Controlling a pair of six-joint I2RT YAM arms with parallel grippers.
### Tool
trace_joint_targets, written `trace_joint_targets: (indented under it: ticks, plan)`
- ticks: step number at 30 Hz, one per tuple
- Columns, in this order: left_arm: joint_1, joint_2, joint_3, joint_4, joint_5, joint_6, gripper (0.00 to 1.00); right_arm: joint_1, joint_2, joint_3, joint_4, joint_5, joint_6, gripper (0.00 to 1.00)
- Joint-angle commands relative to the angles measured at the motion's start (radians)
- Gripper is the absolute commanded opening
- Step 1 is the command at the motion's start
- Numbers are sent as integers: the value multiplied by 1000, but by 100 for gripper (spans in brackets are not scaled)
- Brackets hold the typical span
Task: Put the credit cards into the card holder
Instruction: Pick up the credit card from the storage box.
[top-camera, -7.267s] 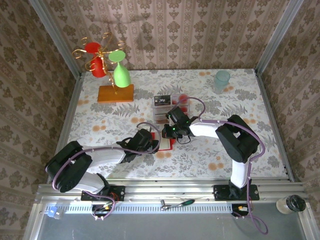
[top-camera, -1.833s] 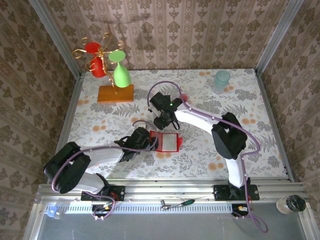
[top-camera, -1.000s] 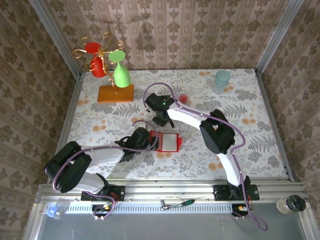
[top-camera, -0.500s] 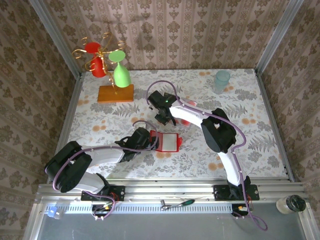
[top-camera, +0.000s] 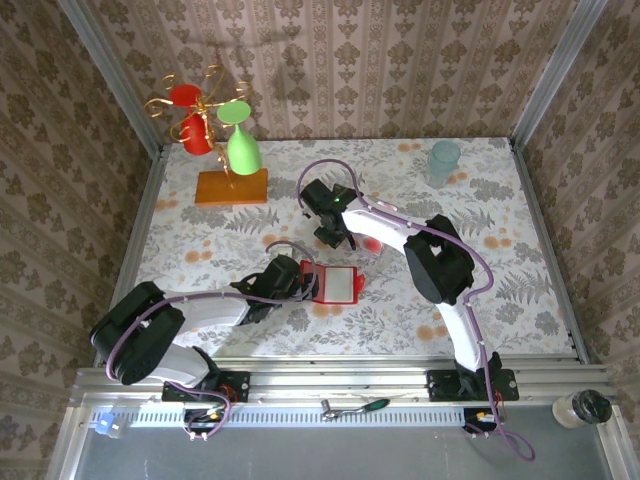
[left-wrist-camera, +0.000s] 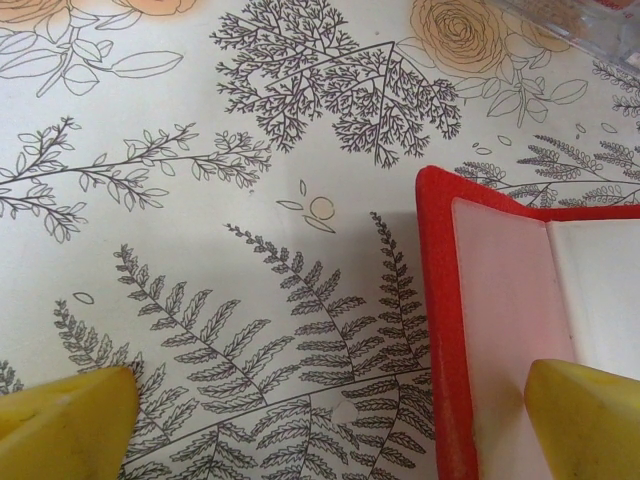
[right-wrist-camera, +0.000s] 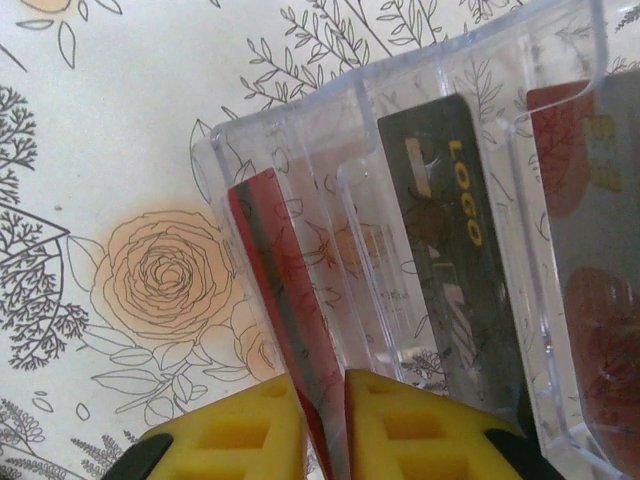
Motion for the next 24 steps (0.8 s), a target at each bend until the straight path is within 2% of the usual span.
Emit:
trace_joint_targets:
  ticks: [1, 19, 24]
  plan:
    - [-10, 20, -10, 6, 13, -17, 100, -6, -44, 20, -50, 25, -7, 20]
    - [-18, 42, -5, 16, 14, -22, 100, -4, -24, 80, -77, 11, -2, 21]
    - [-20, 41, -8, 20, 12, -25, 100, -2, -12, 81, -83, 4, -5, 17]
